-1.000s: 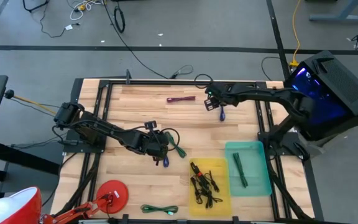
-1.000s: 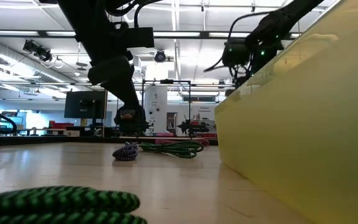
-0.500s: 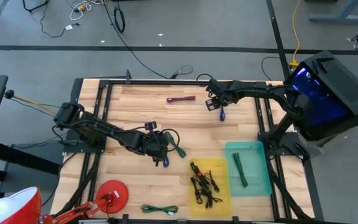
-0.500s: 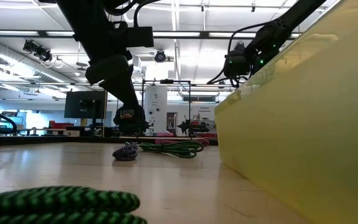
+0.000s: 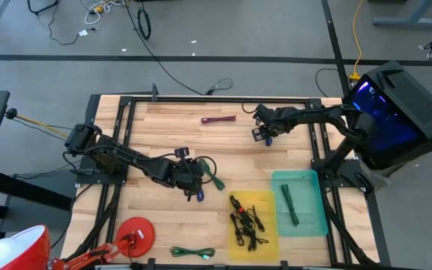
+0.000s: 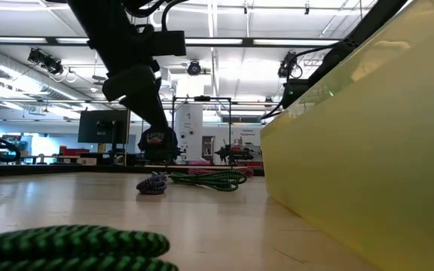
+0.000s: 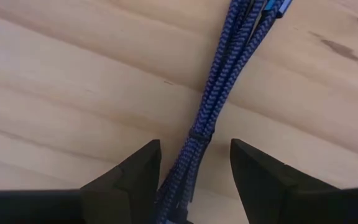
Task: Pick & Place USB Port
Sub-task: Put the right blue pattern charger cable into the blue bin
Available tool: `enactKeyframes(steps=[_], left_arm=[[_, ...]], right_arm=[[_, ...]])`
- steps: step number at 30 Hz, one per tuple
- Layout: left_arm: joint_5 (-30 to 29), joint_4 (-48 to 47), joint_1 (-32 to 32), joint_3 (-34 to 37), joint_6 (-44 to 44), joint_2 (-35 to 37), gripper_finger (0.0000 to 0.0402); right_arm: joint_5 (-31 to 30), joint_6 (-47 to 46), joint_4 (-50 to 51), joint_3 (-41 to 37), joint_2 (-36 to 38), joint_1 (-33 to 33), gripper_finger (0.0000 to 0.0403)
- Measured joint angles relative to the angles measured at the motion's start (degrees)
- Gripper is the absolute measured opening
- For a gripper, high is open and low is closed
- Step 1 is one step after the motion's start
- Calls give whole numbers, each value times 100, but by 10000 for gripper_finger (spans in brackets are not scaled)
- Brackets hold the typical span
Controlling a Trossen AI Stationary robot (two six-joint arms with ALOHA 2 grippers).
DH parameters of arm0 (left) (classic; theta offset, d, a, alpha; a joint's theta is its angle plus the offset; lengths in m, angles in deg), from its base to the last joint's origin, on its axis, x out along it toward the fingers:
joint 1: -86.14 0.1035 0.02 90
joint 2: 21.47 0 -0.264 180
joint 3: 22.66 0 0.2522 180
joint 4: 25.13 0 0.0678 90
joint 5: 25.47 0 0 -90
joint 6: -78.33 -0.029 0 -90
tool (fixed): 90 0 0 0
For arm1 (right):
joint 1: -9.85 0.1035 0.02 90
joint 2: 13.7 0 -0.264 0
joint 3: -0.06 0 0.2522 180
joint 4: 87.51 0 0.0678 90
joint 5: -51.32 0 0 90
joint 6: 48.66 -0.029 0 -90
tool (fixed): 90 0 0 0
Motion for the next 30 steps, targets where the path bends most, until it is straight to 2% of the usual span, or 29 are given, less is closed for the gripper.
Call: enactKeyframes(steps=[3, 6, 12, 19, 25, 30], left_arm=[[-1, 47, 5, 0, -1, 0, 112], [1, 81, 3, 0, -8, 0, 112], [1, 82, 3, 0, -1, 0, 112], [1, 83, 3, 0, 2, 0, 112], [1, 82, 3, 0, 101, 0, 112], [-1, 82, 5, 0, 106, 0, 112]], right_arm=[[-21, -102, -38, -31, 7, -2, 192], [24, -121, -38, -31, 4, -7, 160], [424, 10, -33, -30, 4, -46, 23], [810, 45, 210, 87, 13, -61, 11], [1622, 147, 1205, 590, 169, 77, 11], [1859, 218, 2371, 1095, 409, 374, 11]])
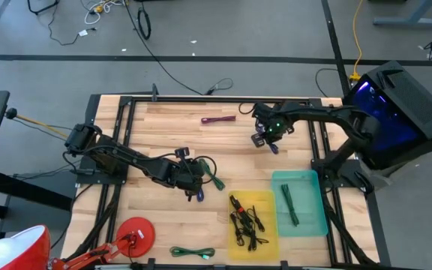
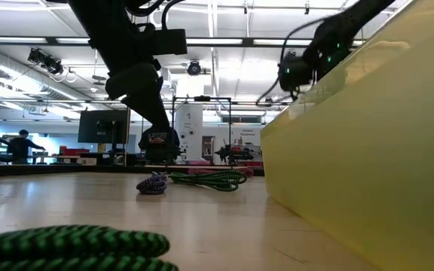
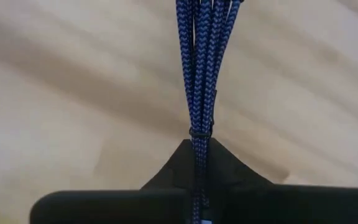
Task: Pick & Place USB Port
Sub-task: Put the right blue pattern charger cable into the blue bin
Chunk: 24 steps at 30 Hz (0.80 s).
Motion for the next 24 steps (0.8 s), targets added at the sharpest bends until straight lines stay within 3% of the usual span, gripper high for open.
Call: enactKeyframes(steps=[5, 11, 18, 24], left_arm=[[2, -7, -7, 0, 2, -2, 112], [2, -26, -9, 0, 4, -2, 112], [4, -46, -9, 0, 13, -2, 112], [76, -87, -9, 0, 152, -2, 112]], right_arm=[[125, -313, 527, 236, 471, 586, 10], [201, -1221, 558, 252, 1243, 1819, 10], [-496, -2898, 652, 252, 1897, 3713, 10], [-1281, -4516, 771, 254, 1961, 5377, 10]])
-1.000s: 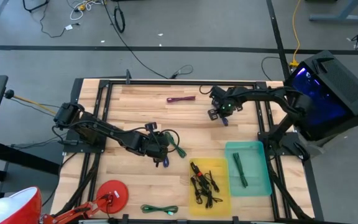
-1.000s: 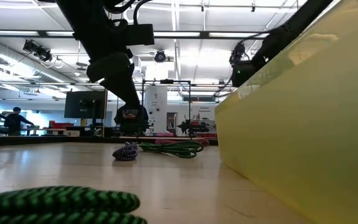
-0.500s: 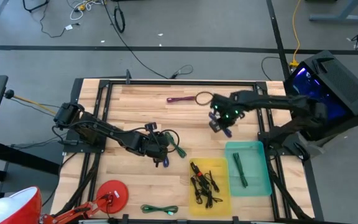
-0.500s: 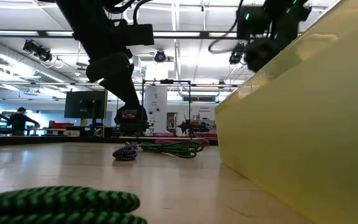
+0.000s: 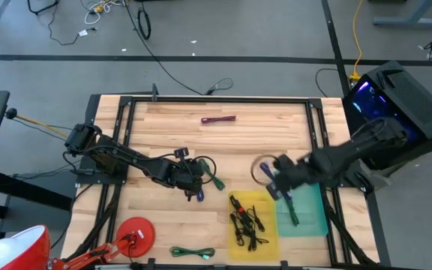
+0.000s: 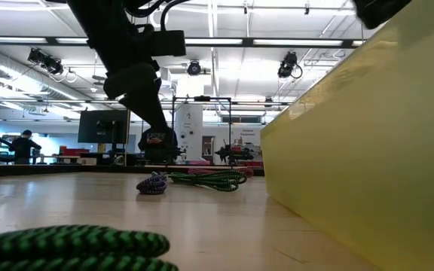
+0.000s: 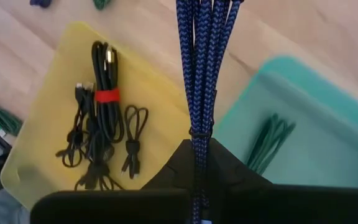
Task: Pick & Place USB Port
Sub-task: Put the right blue pattern charger cable into the blue bin
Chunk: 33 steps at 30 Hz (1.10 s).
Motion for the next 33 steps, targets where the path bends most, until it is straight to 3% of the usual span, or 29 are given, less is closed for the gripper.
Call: enactKeyframes(steps=[5, 8, 14, 20, 28, 33], left_arm=[[75, -9, -18, 0, 5, 0, 112], [75, -9, -37, 0, 3, 0, 112], [76, -31, -102, 0, 3, -1, 112], [81, -26, -123, 0, 1, -2, 112], [79, -22, -122, 0, -4, -2, 112], [70, -22, -120, 0, -8, -1, 112]], right_arm=[[-880, -1531, 156, 0, -141, 1113, 10], [-1104, -2184, 246, 0, -316, 1586, 10], [-825, -3745, 756, 0, -888, 2164, 10], [-514, -4729, 893, 3, -1457, 2281, 10], [-177, -4960, 880, 4, -2093, 2279, 12], [-344, -4898, 832, 4, -2245, 2279, 41]])
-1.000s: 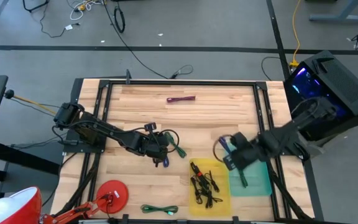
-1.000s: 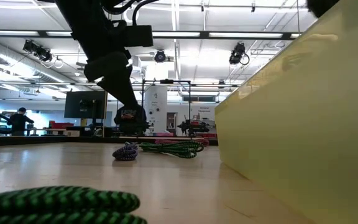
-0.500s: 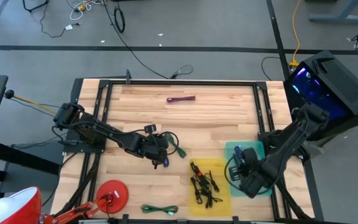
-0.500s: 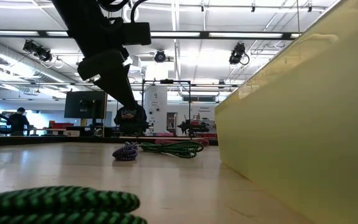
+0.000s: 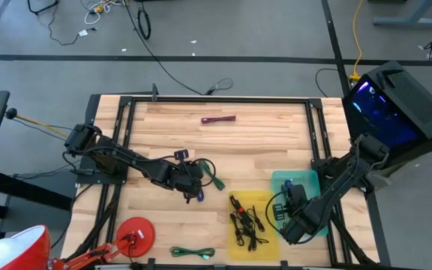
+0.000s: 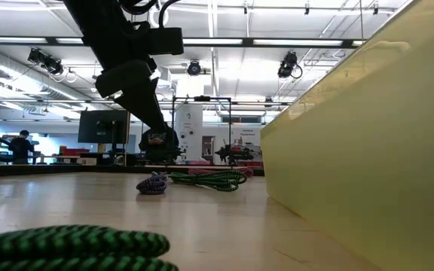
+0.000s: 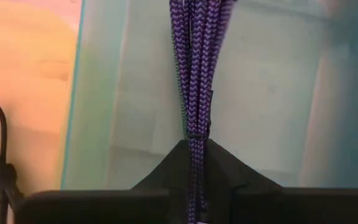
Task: Pick & Place USB Port
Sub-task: Put the right blue pattern charger cable into the blue bin, then put the blue pattern charger cable into the blue bin
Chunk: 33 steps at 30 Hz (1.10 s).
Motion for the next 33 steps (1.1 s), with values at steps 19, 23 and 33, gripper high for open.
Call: enactKeyframes(steps=[19, 23, 33], left_arm=[[1189, -70, 4, 2, -2742, -1, 112], [1972, -60, 14, 2, -3602, -1, 112], [2402, 548, 39, 2, -4524, -151, 112]], right_arm=[[-1492, 493, 1059, 0, -32, -79, 80], [-1614, 729, 1120, 0, -32, -205, 80], [-1887, 1081, 1122, 0, -32, -378, 80]])
